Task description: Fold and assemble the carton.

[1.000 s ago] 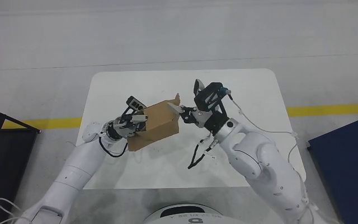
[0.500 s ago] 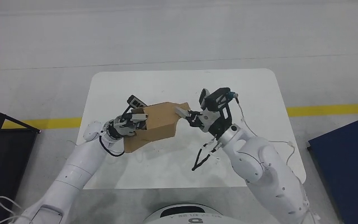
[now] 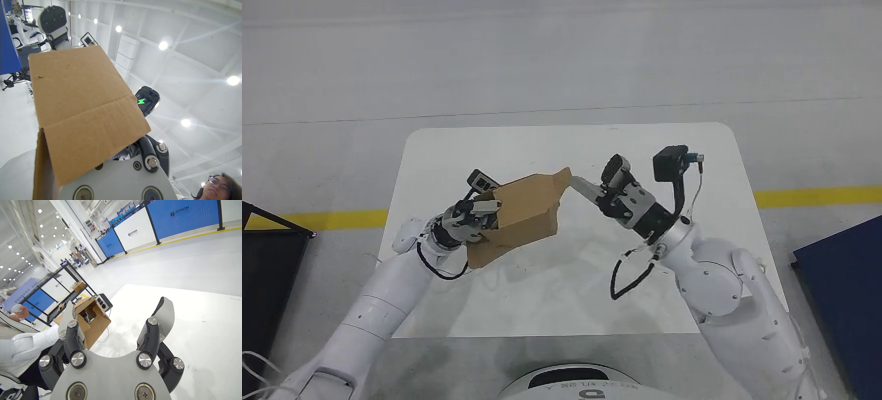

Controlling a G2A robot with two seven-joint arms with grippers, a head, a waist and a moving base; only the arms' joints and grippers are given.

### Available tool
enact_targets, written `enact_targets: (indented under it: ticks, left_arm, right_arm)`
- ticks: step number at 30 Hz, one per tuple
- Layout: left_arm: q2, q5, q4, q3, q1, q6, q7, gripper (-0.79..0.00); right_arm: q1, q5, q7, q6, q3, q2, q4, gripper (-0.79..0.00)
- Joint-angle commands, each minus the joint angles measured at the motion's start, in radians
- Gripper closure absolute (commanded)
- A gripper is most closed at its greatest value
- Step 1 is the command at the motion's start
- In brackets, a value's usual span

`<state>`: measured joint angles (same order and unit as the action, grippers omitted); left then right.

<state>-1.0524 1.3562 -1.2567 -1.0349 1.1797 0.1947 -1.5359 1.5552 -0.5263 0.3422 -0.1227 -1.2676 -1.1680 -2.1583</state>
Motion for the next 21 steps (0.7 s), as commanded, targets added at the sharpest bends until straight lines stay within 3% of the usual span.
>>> enact_targets:
  ticks: [1, 5, 8, 13, 14, 17, 19, 21]
  left_arm:
    - [0.001, -0.013, -0.004, -0.002, -0.003, 0.003, 0.000, 0.000]
    - [0.009, -0.090, 0.023, -0.023, -0.010, 0.051, 0.000, 0.000]
    - [0.011, -0.169, 0.042, -0.045, -0.018, 0.118, 0.029, 0.000]
    - [0.009, -0.287, -0.006, -0.062, -0.001, 0.198, 0.108, 0.000]
    - [0.008, -0.292, -0.016, -0.066, 0.003, 0.203, 0.114, 0.000]
    - [0.007, -0.304, -0.033, -0.075, 0.014, 0.205, 0.115, 0.000]
    - [0.006, -0.310, -0.040, -0.081, 0.018, 0.204, 0.114, 0.000]
    - [0.006, -0.319, -0.046, -0.086, 0.023, 0.202, 0.113, 0.000]
  right_arm:
    - [0.004, 0.026, 0.000, -0.039, -0.025, 0.002, 0.004, -0.785]
    - [0.028, 0.055, 0.025, -0.097, -0.062, 0.009, -0.010, -0.785]
    - [0.046, 0.064, 0.078, -0.044, -0.079, 0.012, -0.003, -0.767]
    - [0.031, 0.056, 0.152, 0.033, -0.048, 0.012, 0.010, -0.686]
    - [0.023, 0.035, 0.164, 0.045, -0.039, 0.012, 0.014, -0.646]
    - [0.004, 0.020, 0.173, 0.062, -0.008, 0.010, 0.019, -0.379]
    - [-0.007, 0.022, 0.179, 0.067, 0.006, 0.008, 0.023, -0.320]
    - [-0.017, 0.026, 0.183, 0.074, 0.016, 0.007, 0.028, -0.320]
